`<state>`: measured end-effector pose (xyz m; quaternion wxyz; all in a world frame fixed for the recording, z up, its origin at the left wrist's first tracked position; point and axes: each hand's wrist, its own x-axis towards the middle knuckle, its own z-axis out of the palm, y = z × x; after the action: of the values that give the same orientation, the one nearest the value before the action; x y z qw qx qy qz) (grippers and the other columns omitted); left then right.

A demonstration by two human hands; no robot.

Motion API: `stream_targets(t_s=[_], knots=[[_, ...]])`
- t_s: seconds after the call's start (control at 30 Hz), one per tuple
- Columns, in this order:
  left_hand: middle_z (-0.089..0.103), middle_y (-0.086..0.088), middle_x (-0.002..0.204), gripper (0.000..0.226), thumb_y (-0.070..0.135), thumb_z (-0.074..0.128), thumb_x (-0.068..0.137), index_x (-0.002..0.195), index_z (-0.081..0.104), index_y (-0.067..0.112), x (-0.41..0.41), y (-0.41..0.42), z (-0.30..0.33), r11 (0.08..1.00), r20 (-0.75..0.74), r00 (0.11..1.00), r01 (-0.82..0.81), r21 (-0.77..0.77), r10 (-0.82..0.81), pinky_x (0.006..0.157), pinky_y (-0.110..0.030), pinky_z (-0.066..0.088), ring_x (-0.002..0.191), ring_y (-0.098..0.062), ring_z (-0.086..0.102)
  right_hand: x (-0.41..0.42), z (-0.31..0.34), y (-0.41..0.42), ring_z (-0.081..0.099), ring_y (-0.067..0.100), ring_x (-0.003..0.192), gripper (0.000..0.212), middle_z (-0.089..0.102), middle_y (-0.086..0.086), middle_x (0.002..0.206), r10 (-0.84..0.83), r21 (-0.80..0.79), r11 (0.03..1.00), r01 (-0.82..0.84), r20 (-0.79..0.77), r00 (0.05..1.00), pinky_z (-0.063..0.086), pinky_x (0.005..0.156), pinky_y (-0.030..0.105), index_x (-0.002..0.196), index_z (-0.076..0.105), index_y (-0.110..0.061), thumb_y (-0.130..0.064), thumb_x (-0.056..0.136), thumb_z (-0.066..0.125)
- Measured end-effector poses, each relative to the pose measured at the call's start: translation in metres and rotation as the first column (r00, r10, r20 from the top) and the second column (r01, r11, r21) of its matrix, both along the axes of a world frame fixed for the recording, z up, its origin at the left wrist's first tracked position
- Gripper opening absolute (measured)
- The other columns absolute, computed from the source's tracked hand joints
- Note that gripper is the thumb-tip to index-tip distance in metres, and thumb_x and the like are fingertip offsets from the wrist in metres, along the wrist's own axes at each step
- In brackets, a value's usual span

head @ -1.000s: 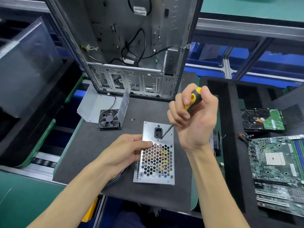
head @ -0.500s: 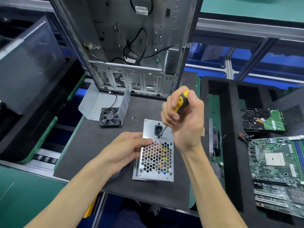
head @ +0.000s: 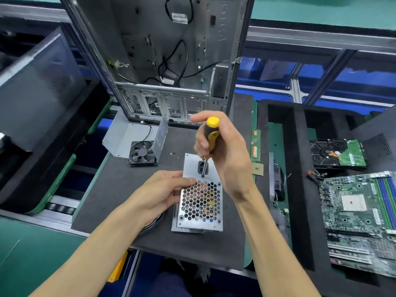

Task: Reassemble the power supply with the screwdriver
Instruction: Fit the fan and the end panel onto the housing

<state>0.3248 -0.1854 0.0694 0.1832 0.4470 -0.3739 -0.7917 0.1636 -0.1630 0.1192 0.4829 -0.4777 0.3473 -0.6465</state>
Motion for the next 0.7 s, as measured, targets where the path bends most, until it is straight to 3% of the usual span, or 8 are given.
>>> stream_targets(t_s=[0.1,0.17,0.3,0.43,0.5,0.57,0.63,0.7], knots=[[0.074,-0.020,0.115,0.022,0.005,0.065,0.091,0.109,0.077,0.001,0.0000,0.0007,0.0000,1.000,0.006,1.000,-0.018,0.001,0.018,0.087,-0.031,0.061,0.100,-0.025,0.073,0.0012,0.0049,0.0037,0.053,0.016,0.064,0.009,0.059,0.000,0.077,0.034,-0.016,0.999,-0.034,0.013,0.999,0.044,0.063,0.028,0.104,0.053,-0.018,-0.023,0.103,0.045],[0.074,-0.020,0.114,0.022,0.004,0.065,0.091,0.109,0.076,0.000,-0.0002,0.0012,0.0004,1.000,-0.001,1.000,-0.022,-0.002,0.022,0.086,-0.031,0.061,0.098,-0.024,0.073,0.0026,0.0073,0.0038,0.046,0.013,0.058,0.007,0.052,0.000,0.068,0.019,-0.020,1.000,-0.020,-0.025,1.000,0.039,0.057,0.022,0.107,0.049,-0.020,-0.024,0.101,0.048],[0.074,-0.022,0.114,0.020,0.002,0.064,0.092,0.107,0.077,-0.001,-0.0005,0.0009,-0.0006,1.000,-0.007,1.000,-0.030,0.009,0.030,0.085,-0.031,0.061,0.099,-0.025,0.073,0.0011,0.0036,0.0014,0.040,0.017,0.066,0.034,0.048,-0.002,0.073,0.047,0.009,0.999,-0.046,-0.058,0.997,0.035,0.063,0.029,0.116,0.062,-0.015,-0.026,0.107,0.031],[0.074,-0.020,0.113,0.021,0.004,0.065,0.091,0.108,0.077,0.000,-0.0006,-0.0009,-0.0019,1.000,0.007,1.000,-0.012,-0.005,0.012,0.084,-0.031,0.061,0.097,-0.023,0.073,0.0021,0.0063,0.0050,0.055,0.016,0.065,0.005,0.062,-0.002,0.077,0.036,-0.013,0.999,-0.036,-0.009,0.999,0.046,0.062,0.023,0.103,0.048,-0.018,-0.016,0.101,0.052],[0.075,-0.020,0.113,0.022,0.004,0.066,0.090,0.108,0.077,-0.001,-0.0005,-0.0015,-0.0024,1.000,0.004,1.000,-0.012,-0.006,0.012,0.081,-0.030,0.061,0.095,-0.022,0.074,0.0009,0.0074,0.0041,0.043,0.015,0.057,0.013,0.051,-0.005,0.067,0.006,-0.011,1.000,-0.006,-0.029,1.000,0.034,0.055,0.026,0.105,0.045,-0.022,-0.020,0.098,0.056],[0.074,-0.021,0.114,0.023,0.003,0.065,0.090,0.110,0.075,-0.002,0.0004,-0.0023,-0.0030,1.000,0.000,1.000,-0.017,0.004,0.017,0.083,-0.031,0.062,0.096,-0.023,0.074,-0.0026,0.0066,0.0024,0.035,0.016,0.061,0.018,0.042,-0.003,0.069,0.005,0.002,1.000,-0.005,-0.036,0.999,0.028,0.058,0.033,0.117,0.054,-0.021,-0.027,0.102,0.046],[0.074,-0.021,0.114,0.024,0.002,0.064,0.091,0.112,0.074,-0.003,0.0013,-0.0030,-0.0036,1.000,0.002,1.000,-0.018,0.011,0.018,0.087,-0.032,0.061,0.100,-0.026,0.073,-0.0047,0.0057,0.0013,0.041,0.016,0.068,0.030,0.047,-0.002,0.075,0.022,0.025,0.999,-0.022,-0.017,1.000,0.034,0.065,0.031,0.120,0.060,-0.015,-0.025,0.106,0.035],[0.074,-0.021,0.115,0.024,0.002,0.064,0.092,0.113,0.074,-0.003,0.0016,-0.0035,-0.0034,1.000,0.005,1.000,-0.014,0.008,0.014,0.088,-0.033,0.061,0.102,-0.027,0.072,-0.0036,0.0067,0.0027,0.055,0.019,0.073,0.020,0.059,0.000,0.081,0.007,0.017,1.000,-0.007,-0.003,1.000,0.045,0.071,0.029,0.110,0.057,-0.011,-0.017,0.105,0.039]])
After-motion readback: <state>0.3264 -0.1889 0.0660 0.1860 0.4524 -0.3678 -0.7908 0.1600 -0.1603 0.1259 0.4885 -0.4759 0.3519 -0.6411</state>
